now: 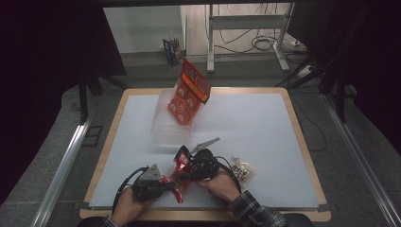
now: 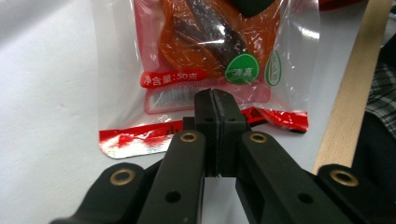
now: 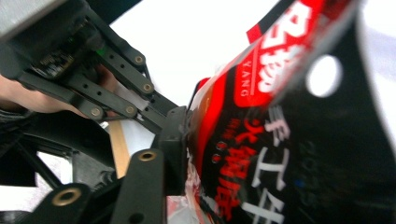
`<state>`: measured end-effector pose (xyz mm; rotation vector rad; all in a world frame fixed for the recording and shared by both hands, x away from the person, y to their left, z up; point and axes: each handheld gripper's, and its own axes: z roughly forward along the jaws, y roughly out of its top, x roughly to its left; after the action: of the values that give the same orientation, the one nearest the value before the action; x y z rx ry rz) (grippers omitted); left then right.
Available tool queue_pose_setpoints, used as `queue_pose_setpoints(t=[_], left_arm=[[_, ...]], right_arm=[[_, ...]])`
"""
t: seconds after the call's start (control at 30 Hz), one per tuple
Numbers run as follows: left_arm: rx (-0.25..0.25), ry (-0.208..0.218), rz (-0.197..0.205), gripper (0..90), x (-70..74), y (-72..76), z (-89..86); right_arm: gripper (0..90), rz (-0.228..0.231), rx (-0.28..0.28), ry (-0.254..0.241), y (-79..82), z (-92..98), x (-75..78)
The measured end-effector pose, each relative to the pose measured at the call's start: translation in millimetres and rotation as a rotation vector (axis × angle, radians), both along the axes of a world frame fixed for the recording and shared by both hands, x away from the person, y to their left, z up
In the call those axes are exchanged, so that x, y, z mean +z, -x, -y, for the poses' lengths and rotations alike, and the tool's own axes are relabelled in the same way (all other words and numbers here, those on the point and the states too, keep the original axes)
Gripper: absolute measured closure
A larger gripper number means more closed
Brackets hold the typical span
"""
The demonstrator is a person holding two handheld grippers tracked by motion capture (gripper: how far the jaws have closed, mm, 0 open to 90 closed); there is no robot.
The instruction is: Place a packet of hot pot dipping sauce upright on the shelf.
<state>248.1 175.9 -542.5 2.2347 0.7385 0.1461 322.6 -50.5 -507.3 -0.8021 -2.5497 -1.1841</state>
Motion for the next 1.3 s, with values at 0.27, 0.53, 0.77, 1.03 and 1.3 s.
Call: queue_pose_setpoints(t=[0.27,0.53,0.77,1.03,1.3], left_arm=[[0.068,0.019,0.072,70.3,6.7,2.2,-3.4],[0.093,0.053,0.093,47.8,8.2,1.4,-5.1],[0.134,0.102,0.096,29.9,8.3,-1.6,-9.4],[0.17,0.097,0.082,22.0,6.4,-4.8,-10.7],[0.205,0.102,0.087,13.9,7.0,-5.9,-12.6]], right_arm=[[68.2,0.038,-0.002,-0.006,0.8,-0.5,12.5],[68.5,0.117,-0.011,0.025,2.0,5.9,26.2],[68.5,0.153,-0.047,0.025,-2.0,15.4,35.2],[68.5,0.19,-0.068,0.034,-7.4,28.6,47.6],[68.4,0.213,-0.097,0.032,-12.1,41.4,57.4]])
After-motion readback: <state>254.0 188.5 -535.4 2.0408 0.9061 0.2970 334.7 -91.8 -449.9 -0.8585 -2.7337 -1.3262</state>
